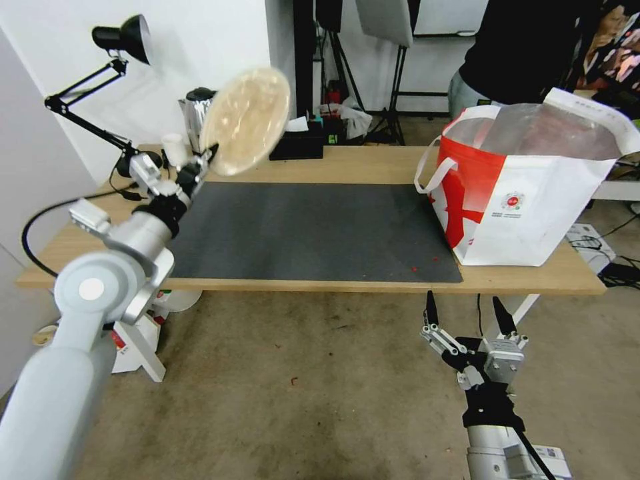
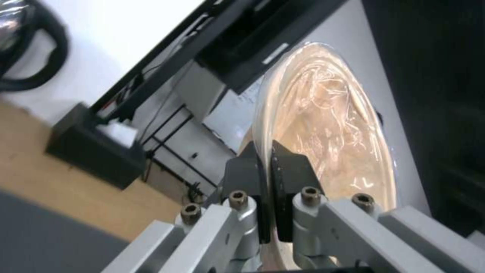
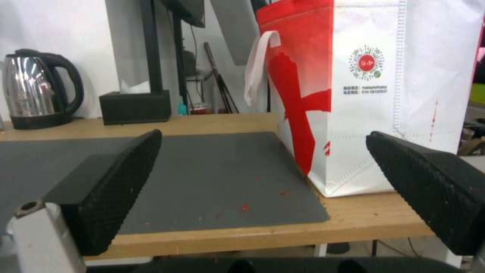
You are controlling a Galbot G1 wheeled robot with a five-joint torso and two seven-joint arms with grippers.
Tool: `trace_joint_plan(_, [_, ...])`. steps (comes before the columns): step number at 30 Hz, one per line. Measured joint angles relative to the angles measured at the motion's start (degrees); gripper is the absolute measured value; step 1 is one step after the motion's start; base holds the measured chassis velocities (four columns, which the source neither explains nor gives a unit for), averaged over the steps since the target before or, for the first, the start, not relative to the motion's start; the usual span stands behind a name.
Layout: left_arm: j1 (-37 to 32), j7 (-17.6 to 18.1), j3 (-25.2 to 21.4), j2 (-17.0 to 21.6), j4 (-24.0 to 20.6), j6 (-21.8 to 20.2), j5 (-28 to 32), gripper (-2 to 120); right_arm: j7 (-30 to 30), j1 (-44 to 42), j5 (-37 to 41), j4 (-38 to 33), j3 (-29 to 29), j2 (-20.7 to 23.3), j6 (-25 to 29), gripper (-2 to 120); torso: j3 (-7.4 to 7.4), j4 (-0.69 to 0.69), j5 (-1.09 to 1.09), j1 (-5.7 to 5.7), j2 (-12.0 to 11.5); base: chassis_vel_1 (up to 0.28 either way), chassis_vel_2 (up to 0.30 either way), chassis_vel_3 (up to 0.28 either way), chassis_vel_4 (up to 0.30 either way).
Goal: Pick up the trash from the table and place it into the takeout bag.
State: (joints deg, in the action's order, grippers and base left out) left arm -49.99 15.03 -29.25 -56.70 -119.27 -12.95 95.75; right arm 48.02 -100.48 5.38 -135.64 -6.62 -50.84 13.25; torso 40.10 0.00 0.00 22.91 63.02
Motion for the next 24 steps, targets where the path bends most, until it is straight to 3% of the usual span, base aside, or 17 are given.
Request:
trace_joint_plan(4, [4.56, -1.19, 3.08, 2.72, 1.79, 0.86, 0.67, 1, 0.00, 0.01, 0.00, 0.00, 0.00, 0.00, 0.00, 100, 0.00, 0.00, 0.00, 0.00, 0.00, 0.000, 0.000, 0.000, 0.000])
trace_joint_plan(7, [13.51, -1.66, 10.89, 4.75, 4.95, 2.32, 1.05, 1, 0.00, 0.00, 0.00, 0.00, 0.00, 0.00, 0.00, 100, 0.00, -0.01, 0.00, 0.00, 0.00, 0.000, 0.000, 0.000, 0.000])
trace_joint_plan(10, [17.25, -2.02, 14.48, 4.83, 6.55, 2.70, 1.04, 1, -0.01, 0.00, 0.00, 0.00, 0.00, 0.00, 0.00, 100, 0.00, -0.01, 0.00, 0.01, 0.00, 0.000, 0.000, 0.000, 0.000])
trace_joint_plan(16, [31.02, -6.16, 26.25, 3.04, 14.85, 4.77, 0.07, 1, 0.00, 0.00, 0.00, 0.00, -0.01, 0.01, 0.00, 100, 0.01, -0.01, 0.01, 0.01, 0.00, 0.000, 0.000, 0.000, 0.000])
trace_joint_plan(19, [33.65, -7.53, 29.01, 2.47, 16.91, 5.19, -0.17, 1, 0.00, 0.01, 0.01, 0.00, -0.01, 0.00, 0.00, 100, 0.01, 0.01, 0.02, 0.01, 0.00, 0.000, 0.000, 0.000, 0.000])
trace_joint_plan(24, [41.90, -10.33, 38.14, -2.35, 23.57, 7.42, -0.97, 1, 0.00, 0.00, 0.00, 0.00, 0.00, 0.00, 0.00, 100, 0.01, 0.00, 0.02, 0.01, 0.00, 0.000, 0.000, 0.000, 0.000])
